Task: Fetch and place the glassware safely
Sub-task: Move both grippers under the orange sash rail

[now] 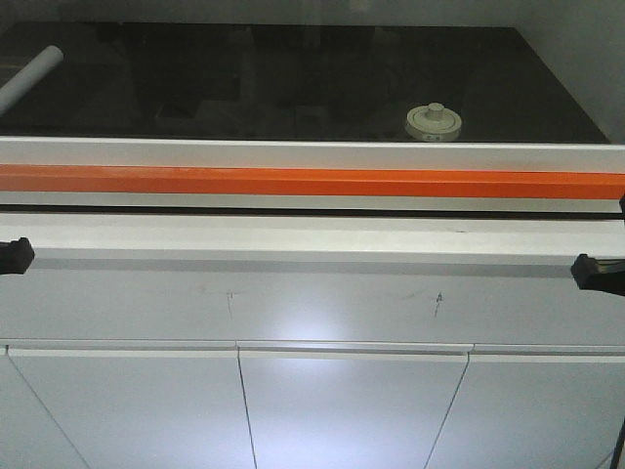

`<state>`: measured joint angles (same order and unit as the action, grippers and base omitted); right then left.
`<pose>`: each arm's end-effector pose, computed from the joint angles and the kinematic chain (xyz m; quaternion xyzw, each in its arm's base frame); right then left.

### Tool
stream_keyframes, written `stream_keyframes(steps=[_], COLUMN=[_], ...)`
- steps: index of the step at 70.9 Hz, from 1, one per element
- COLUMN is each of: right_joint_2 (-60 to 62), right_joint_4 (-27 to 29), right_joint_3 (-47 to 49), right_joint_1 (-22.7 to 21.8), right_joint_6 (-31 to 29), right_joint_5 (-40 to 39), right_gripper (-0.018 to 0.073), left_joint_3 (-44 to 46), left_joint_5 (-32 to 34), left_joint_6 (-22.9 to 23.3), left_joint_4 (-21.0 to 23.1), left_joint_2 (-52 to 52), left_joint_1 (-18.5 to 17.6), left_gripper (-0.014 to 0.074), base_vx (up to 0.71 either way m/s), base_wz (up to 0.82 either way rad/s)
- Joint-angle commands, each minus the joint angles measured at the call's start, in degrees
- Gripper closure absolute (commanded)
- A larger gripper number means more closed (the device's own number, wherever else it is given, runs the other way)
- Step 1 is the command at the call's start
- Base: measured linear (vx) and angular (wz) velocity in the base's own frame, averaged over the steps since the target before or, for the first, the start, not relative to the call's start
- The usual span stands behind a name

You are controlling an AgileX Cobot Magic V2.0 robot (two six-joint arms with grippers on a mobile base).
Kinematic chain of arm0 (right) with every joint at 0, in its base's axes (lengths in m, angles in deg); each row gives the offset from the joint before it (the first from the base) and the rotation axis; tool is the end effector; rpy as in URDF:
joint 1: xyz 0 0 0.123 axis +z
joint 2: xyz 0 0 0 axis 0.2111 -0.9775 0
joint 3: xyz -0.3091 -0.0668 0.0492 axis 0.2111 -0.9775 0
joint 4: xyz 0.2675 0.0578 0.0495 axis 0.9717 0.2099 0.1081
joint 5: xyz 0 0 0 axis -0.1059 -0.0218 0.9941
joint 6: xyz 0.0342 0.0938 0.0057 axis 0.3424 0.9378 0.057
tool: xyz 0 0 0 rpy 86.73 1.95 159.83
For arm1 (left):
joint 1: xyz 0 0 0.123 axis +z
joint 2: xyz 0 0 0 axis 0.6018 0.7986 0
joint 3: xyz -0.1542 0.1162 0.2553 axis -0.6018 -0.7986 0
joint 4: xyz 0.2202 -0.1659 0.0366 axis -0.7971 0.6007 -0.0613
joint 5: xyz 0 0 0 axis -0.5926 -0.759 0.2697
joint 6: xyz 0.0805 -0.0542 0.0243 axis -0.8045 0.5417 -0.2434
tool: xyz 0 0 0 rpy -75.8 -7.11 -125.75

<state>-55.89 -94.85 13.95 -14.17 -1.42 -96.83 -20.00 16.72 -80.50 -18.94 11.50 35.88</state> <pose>0.1998 -0.0015 0.2722 -0.0192 0.6857 -0.0061 0.7276 0.2158 -0.0068 0.2982 0.0299 0.7084 -0.0027 0.7052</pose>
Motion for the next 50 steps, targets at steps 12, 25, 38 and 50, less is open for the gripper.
stream_keyframes(steps=[12, 25, 38, 50], right_joint_2=[-10.7, -19.1, -26.3, -31.2], right_joint_4=[-1.8, -1.9, -1.9, -1.9], right_joint_3=[1.1, 1.1, 2.1, 4.7], right_joint_1=[-0.5, -0.5, -0.5, -0.5], right_joint_6=[-1.2, -1.2, -1.9, -3.5], right_joint_5=[-17.1, -23.4, -27.8, -28.5], right_gripper=[0.056, 0.056, 0.056, 0.056], left_joint_3=[1.2, 1.2, 1.3, 1.3], left_joint_5=[11.3, 16.9, 18.1, 18.4], left_joint_6=[0.5, 0.5, 0.5, 0.5], left_joint_4=[0.4, 0.4, 0.2, 0.2], left_joint_2=[6.8, 11.7, 13.6, 13.8], left_joint_1=[-0.4, -0.4, -0.4, -0.4], left_gripper=[0.0603, 0.0603, 0.0603, 0.0603], base_vx=[0.0, 0.0, 0.0, 0.0], base_wz=[0.0, 0.0, 0.0, 0.0])
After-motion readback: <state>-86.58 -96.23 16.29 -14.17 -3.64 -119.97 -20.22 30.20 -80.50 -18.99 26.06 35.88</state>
